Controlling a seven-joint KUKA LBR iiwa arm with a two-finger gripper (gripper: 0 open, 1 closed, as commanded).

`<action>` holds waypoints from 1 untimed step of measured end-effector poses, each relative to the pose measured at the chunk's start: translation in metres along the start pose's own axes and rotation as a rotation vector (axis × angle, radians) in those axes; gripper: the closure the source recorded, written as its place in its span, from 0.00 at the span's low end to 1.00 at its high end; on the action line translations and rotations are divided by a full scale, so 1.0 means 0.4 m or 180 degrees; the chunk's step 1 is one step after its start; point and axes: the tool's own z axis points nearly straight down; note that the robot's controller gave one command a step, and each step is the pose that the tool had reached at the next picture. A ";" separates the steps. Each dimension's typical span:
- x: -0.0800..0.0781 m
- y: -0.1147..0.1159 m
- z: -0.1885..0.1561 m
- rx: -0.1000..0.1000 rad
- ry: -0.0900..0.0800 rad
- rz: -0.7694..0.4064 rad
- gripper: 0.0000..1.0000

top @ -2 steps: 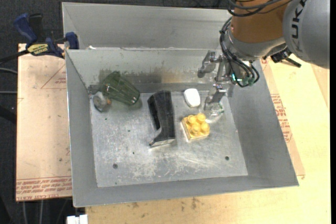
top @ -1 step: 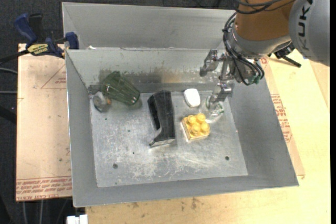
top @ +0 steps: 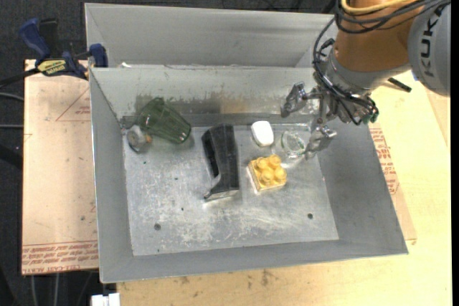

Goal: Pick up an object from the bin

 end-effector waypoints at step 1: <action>-0.039 0.027 0.107 -0.0003 0.0022 -0.0402 0.00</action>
Offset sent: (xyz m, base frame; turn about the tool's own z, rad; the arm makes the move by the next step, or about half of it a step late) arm 0.0019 -0.0518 -0.0433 -0.1971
